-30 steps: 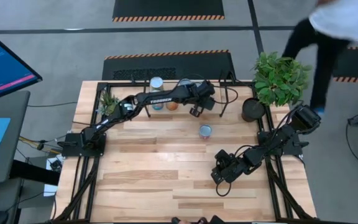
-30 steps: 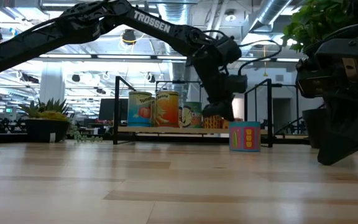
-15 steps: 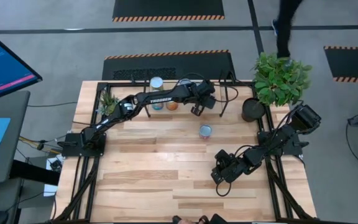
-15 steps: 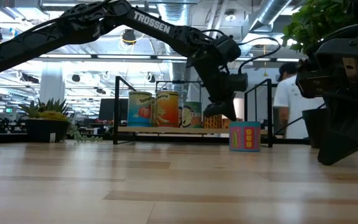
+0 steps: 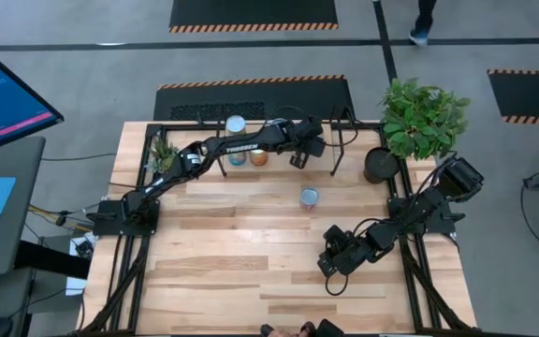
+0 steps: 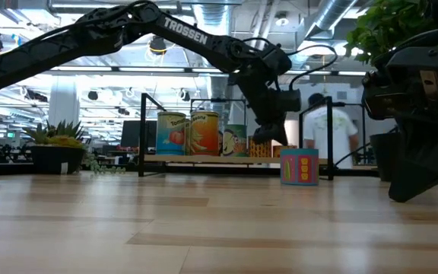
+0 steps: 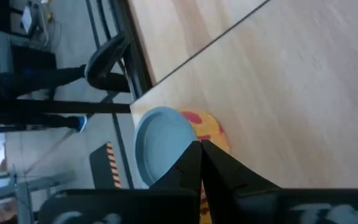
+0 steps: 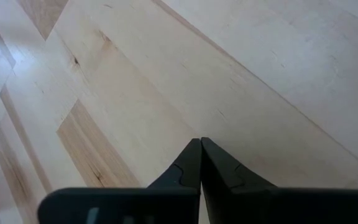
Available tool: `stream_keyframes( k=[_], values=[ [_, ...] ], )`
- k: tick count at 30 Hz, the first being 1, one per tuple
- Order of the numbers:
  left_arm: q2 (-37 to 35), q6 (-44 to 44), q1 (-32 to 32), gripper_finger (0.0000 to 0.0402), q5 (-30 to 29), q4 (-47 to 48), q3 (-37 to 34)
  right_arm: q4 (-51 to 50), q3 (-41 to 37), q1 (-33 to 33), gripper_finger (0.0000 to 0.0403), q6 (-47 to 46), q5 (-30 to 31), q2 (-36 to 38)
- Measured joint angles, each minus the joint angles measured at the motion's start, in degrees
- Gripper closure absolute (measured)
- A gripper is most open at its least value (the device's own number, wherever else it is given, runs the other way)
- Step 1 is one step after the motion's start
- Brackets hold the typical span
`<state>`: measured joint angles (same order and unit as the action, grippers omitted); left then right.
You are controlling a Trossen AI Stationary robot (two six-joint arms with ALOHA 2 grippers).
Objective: Pick and place cans onto a shelf
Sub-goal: Adjust the canned pineapple on the shelf, then put the canned corn on the shelf
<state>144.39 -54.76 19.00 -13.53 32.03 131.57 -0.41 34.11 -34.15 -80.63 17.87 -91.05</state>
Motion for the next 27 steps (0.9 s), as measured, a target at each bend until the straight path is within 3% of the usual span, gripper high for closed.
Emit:
stream_keyframes(
  k=[6,12,15,20,22,27],
  values=[
    [-0.55,0.45,-2.93,0.0401,-3.57,6.96,3.43,-0.01,0.0,-0.02,0.0378,0.08,0.02,0.0],
    [-7.52,4.59,-6.44,0.0401,-6.69,13.03,3.39,-0.12,0.0,-0.02,0.0374,0.07,0.02,0.0],
    [-12.08,14.56,-7.93,0.0401,-1.95,22.51,3.45,-0.02,0.0,-0.02,0.0377,0.06,0.02,0.0],
    [-14.84,33.18,-9.54,0.0401,16.56,34.09,3.3,-0.03,0.0,-0.02,0.0376,0.48,0.02,0.0],
    [-14.94,33.99,-10.15,0.0398,20.74,35.03,3.3,-0.01,0.0,-0.02,0.0374,0.99,-0.1,0.0],
    [-13.81,26.11,-11.34,0.0362,20.37,34.19,3.31,0.42,-0.02,-0.04,0.0372,1.06,-1.36,0.0]
  ],
)
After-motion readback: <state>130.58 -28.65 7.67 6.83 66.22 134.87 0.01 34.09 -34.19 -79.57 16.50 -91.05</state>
